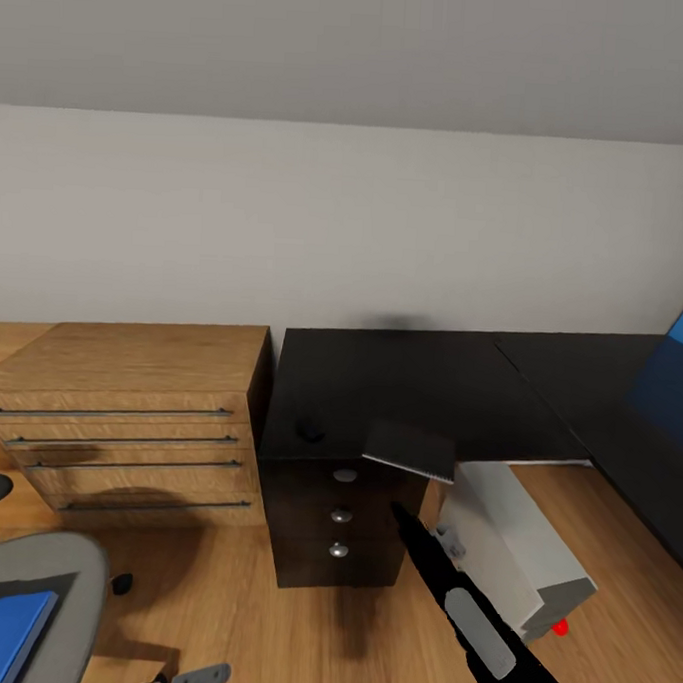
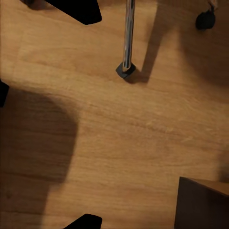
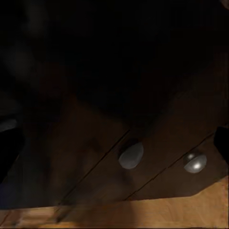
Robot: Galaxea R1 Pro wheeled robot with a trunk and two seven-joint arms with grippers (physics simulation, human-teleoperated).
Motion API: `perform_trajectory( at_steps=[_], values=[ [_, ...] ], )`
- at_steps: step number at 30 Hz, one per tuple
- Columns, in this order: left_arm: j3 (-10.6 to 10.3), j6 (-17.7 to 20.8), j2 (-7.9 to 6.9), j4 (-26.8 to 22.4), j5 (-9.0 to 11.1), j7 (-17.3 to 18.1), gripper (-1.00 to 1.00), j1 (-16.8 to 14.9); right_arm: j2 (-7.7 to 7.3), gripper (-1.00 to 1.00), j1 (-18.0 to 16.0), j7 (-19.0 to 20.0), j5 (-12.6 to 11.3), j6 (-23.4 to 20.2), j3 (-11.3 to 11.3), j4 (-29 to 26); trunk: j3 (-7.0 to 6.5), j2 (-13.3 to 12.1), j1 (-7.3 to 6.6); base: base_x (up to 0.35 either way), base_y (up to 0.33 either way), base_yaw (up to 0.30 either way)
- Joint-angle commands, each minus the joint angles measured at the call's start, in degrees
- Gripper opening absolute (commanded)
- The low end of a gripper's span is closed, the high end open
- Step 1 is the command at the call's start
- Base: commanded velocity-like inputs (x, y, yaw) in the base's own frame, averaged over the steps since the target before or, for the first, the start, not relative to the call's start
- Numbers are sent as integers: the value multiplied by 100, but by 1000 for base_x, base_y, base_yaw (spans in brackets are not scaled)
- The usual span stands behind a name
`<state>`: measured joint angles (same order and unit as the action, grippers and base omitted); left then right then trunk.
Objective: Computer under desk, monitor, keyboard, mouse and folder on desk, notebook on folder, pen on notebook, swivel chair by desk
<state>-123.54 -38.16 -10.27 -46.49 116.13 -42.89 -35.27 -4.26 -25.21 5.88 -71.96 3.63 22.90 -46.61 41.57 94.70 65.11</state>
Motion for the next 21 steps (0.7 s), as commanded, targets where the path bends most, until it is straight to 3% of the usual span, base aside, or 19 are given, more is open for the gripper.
perform_trajectory(
  at_steps=[1,2,8,11,12,17,19,20,21],
  values=[
    [-21,-16,6,-8,6,-16,100,-9,0,100,33,178,638,40,56,150,-14,-39,-23,0,0,0],
    [-21,-16,6,-5,8,-17,100,-10,5,100,83,214,756,41,61,168,-31,-79,-45,0,0,0],
    [-21,-16,8,-1,10,-18,100,-9,20,100,304,255,950,41,83,297,-139,-319,-177,0,0,0],
    [-21,-16,8,-1,7,-17,100,-11,21,100,359,256,989,57,83,841,-193,-440,-243,0,0,0],
    [-21,-16,8,0,7,-18,100,-11,24,100,371,247,1001,248,78,1225,-211,-480,-265,0,0,0],
    [-21,-21,8,-5,11,-23,100,-11,28,100,379,223,1004,930,96,1745,-301,-680,-374,0,0,0],
    [-21,-23,8,-5,13,-26,100,-9,31,100,382,209,1006,1390,107,2099,-337,-761,-418,0,0,0],
    [-21,-24,8,-7,39,-28,100,-9,60,100,382,198,1003,2040,110,2741,-355,-801,-440,0,0,0],
    [-21,-24,10,-5,57,-28,100,-10,65,100,383,195,1002,2104,110,2843,-373,-841,-462,0,0,0]
  ],
)
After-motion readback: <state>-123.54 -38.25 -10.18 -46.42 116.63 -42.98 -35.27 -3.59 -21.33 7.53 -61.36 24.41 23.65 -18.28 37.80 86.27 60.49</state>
